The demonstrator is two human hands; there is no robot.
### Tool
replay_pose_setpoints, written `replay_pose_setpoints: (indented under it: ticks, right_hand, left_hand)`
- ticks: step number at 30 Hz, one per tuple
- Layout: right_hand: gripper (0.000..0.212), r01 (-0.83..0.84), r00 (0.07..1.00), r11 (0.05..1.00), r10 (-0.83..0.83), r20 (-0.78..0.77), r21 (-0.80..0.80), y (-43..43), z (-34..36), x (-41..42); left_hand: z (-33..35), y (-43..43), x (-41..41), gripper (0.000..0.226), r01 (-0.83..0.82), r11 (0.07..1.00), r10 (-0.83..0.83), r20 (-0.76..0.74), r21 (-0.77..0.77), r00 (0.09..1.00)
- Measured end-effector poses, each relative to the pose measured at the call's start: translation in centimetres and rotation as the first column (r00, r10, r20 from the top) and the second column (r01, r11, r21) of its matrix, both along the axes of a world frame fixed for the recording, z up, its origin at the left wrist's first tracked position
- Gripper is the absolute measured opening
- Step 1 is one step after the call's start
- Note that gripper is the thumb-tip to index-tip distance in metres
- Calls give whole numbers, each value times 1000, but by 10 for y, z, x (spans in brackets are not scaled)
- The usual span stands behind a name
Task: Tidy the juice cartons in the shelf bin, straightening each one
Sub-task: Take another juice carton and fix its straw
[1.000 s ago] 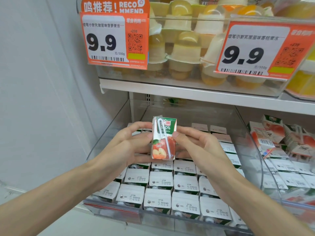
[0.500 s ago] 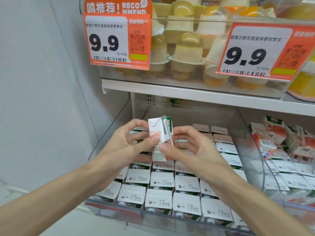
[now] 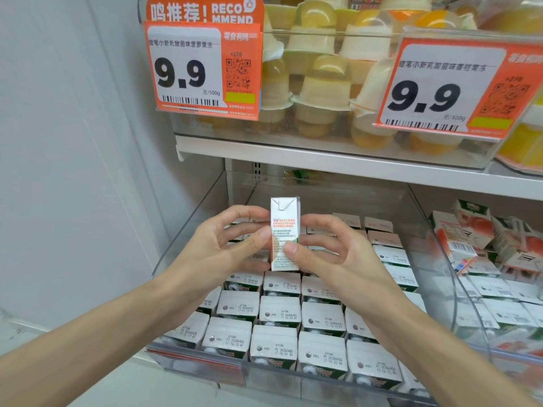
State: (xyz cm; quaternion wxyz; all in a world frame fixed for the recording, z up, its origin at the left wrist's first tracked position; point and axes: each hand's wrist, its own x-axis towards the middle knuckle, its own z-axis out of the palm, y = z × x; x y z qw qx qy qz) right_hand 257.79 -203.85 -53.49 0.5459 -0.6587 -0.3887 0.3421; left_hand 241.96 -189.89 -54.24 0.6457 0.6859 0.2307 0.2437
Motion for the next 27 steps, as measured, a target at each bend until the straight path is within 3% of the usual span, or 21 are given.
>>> replay_pose_setpoints:
  ticks: [3,7,10,16,19,23,27]
  right_hand:
    - [43,6,999,1000,-5,-42,21,-1,3,-2]
    - [36,37,992,997,-29,-121,65,-1,6,-4]
    - [27,22,989,998,-12,-150,66,0,5,-2]
    - [31,-27,980,998,36,-194,48,4,0,-2]
    - [37,-72,993,996,77,-90,59,3,0,0]
    - [55,-84,980,996,75,183,41,0,-1,-2]
    - [57,-68,955,995,42,293,79,1,-5,1]
  left_hand:
    - [1,-2,0,49,28,996,-25,-47,80,999]
    - [1,-4,0,65,130,936,-106,-90,326,990]
    - [1,-3,-1,76,165,905,-122,-134,392,984]
    - [-1,0,2,66,69,885,-32,-87,461,996]
    - [-3,6,2,59,8,923,11,-46,384,999]
    - [-5,6,1,58,21,939,-9,-36,342,999]
    - [-6,6,2,59,24,937,-11,-39,348,999]
